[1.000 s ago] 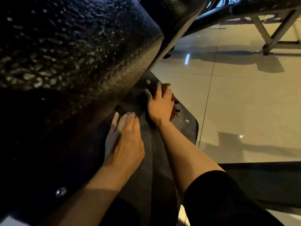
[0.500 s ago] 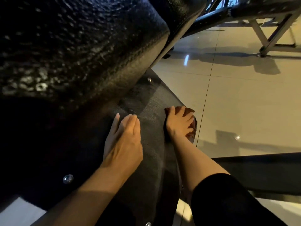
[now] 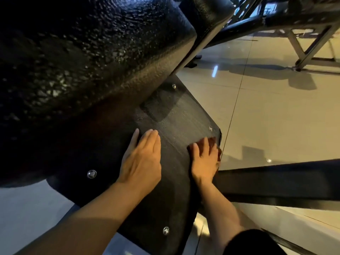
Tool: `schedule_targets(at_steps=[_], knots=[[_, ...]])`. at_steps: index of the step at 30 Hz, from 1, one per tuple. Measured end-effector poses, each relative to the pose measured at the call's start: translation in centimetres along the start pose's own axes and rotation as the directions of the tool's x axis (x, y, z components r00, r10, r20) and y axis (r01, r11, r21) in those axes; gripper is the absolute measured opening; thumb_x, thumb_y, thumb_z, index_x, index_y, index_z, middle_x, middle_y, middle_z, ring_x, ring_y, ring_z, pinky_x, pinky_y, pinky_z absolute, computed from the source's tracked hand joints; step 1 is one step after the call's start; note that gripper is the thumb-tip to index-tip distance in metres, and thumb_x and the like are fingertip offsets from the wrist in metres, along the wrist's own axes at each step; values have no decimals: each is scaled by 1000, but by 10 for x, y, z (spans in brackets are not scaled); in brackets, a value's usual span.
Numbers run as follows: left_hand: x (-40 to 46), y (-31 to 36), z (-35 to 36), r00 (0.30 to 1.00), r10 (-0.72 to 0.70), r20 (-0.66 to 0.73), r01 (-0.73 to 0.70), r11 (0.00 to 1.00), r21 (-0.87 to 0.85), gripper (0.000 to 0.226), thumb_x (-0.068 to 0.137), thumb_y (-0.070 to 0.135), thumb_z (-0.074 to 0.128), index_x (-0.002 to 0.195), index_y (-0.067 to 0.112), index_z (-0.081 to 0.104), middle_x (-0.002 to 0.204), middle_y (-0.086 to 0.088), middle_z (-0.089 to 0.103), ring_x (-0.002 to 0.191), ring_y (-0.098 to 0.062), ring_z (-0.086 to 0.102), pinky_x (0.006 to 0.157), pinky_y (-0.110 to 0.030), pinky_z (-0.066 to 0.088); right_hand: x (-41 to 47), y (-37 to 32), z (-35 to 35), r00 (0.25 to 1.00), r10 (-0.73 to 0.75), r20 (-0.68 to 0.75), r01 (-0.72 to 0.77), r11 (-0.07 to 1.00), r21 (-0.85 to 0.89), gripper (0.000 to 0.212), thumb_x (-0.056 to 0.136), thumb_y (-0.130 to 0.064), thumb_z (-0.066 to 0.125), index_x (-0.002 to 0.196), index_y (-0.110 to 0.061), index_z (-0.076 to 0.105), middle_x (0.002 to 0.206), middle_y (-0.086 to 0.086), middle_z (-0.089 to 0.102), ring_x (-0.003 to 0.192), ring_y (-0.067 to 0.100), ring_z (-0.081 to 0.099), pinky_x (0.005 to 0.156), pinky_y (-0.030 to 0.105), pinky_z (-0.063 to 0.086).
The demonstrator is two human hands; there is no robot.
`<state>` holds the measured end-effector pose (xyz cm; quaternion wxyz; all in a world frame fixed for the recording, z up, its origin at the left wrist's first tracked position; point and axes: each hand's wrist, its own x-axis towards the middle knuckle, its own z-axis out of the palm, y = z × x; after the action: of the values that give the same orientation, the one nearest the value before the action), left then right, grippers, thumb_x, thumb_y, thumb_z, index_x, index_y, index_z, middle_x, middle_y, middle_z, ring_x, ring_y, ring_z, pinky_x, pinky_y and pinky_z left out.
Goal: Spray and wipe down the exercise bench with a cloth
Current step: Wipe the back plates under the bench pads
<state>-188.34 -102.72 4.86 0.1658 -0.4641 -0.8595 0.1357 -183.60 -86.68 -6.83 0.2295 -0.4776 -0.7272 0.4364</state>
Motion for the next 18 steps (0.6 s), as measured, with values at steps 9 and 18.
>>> schedule_targets(at_steps=[9,18], knots=[[-45,-59,-2,998,42,-39,-43,999,-12,71,85,35,41,141,-7,29,142,-26,46,136,-31,30,116,-44,11,-64,-141,46,917,-393,59,397,915,-71,64,99,-53,33,155,-24,18,162,15,2,149,30,-1,120,46,-2],[-63,-35,-10,996,82,-42,-80,996,46,74,95,33,43,147,-8,9,157,-23,12,148,-29,12,118,-44,-7,-78,-15,12,959,-284,1,284,958,-33,60,95,-61,28,150,-37,26,161,4,15,148,26,12,120,52,10]])
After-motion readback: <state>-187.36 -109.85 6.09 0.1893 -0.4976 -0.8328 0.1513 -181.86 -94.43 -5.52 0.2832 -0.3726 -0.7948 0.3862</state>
